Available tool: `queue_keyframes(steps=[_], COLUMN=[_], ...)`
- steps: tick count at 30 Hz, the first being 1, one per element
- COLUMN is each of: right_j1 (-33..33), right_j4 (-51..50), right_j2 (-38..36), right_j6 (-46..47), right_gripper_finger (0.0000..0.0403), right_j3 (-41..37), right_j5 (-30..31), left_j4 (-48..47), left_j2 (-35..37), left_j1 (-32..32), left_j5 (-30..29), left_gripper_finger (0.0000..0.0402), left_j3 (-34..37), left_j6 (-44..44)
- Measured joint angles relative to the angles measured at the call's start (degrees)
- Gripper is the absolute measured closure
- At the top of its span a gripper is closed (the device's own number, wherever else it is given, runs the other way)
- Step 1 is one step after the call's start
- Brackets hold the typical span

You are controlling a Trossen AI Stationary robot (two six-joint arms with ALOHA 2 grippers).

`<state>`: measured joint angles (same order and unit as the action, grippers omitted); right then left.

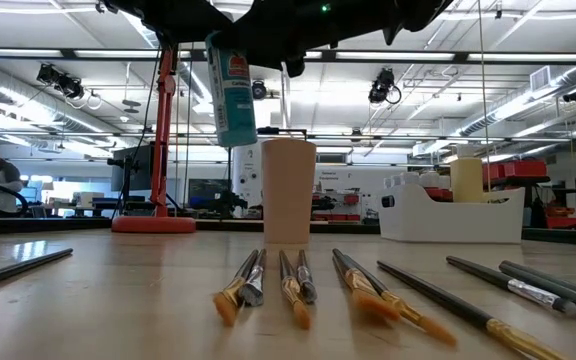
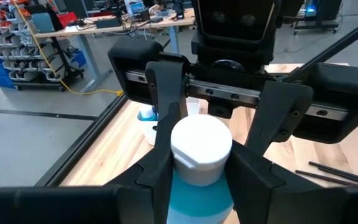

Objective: Pick & Place Paint Supplies
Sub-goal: Put the blue paint bottle into the white bin

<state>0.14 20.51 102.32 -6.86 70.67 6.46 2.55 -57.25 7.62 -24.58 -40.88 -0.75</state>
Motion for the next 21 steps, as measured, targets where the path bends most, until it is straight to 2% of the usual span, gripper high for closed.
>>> queue_keyframes(steps=[11,14,21], right_j1=[0.6,0.9,1.6], right_j4=[-1.0,-1.5,-3.9], right_j2=[-0.1,-0.1,-0.2], right_j6=[3.6,5.0,5.7], right_gripper_finger=[0.0201,0.0201,0.0201], right_j3=[0.0,0.0,0.0], right_j5=[0.2,2.5,4.6], left_j4=[-0.5,-0.5,-0.4], left_j2=[0.0,-0.1,0.0], left_j1=[0.0,-0.1,0.0], left_j5=[1.7,1.3,1.0], left_gripper_finger=[0.025,0.0244,0.0202], left_j3=[0.0,0.0,-0.1], left_j6=[-0.2,-2.5,-3.8])
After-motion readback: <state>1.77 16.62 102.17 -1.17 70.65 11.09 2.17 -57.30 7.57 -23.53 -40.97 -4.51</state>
